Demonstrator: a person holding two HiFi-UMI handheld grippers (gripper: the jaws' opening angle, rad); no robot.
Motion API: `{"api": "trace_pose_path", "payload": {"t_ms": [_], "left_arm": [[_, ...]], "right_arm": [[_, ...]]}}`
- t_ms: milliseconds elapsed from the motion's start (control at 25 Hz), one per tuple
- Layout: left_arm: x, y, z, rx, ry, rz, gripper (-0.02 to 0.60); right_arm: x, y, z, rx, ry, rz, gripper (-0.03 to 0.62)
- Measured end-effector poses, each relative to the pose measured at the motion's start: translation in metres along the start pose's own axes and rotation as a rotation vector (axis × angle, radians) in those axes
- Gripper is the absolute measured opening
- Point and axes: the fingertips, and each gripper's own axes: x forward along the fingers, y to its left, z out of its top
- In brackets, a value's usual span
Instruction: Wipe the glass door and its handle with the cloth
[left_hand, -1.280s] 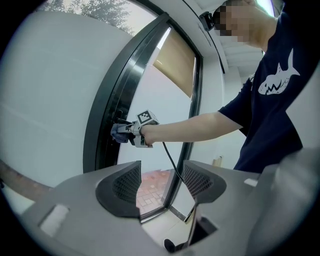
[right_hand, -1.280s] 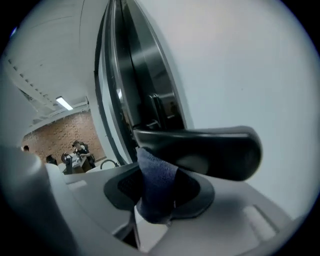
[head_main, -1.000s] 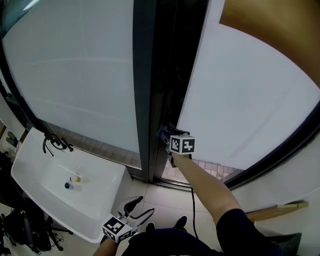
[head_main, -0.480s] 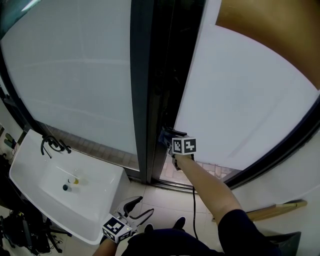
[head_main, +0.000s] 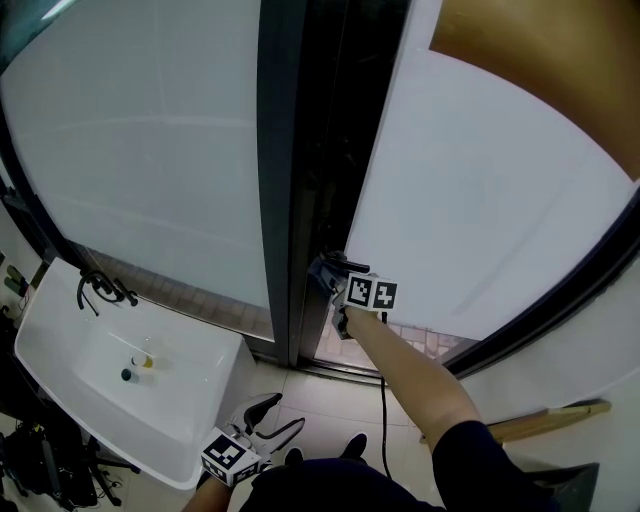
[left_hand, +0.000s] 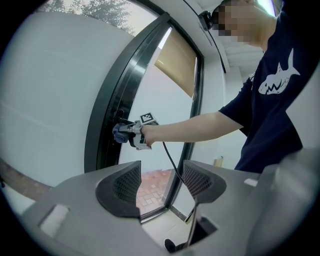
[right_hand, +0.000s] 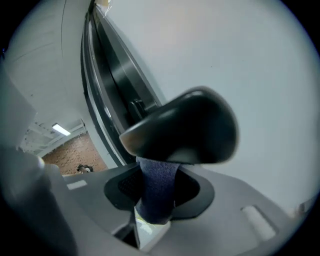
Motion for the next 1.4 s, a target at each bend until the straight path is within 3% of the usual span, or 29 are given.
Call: {"api": "trace_pose_path", "payload": {"t_ms": [120,280,480,600,800,1000,1160,1400], "left_arm": [[0.002,-0.002,0.005,-0.007,0.0,-0.006,0.261],[0.002,0.001,0.002,-0.006,0.002,0.0,0.261],[0.004,0.004,0.001,0.002,0.007,0.0,0.261],[0.003,0.006,0.002,0.007,0.005,0.002,0.261],[0.003,0.007,0.003,-0.002,0.008,-0.001,0.261],[0.005,0.008,0.002,-0.002,0.015,0.0,0.261],[0.004,0.01,0.002,-0.003,0.021,0.01,0.261],[-0.005,0.021,-0.005,-0.019,0.035,0.068,0.261]], "right_arm": [[0.01,0.004,0.003,0.026,-0.008,-0.021,0.135],[0.012,0.0,-0.003,-0.077,0.043,-0.045,0.135],[0.007,-0.008,-0.007,-0.105,0.065,-0.052,0.135],[0.001,-0.021,-0.015,-0.096,0.083,-0.096,0.135],[-0.009,-0.054,-0.05,-0.122,0.196,-0.184,0.135],[0.004,-0.044,-0.081,-0.103,0.263,-0.124,0.135],[0.023,-0.032,-0.073,-0.051,0.212,-0.086,0.137],[0.025,-0.041,-0.057,-0.085,0.093,-0.146,0.163]]}}
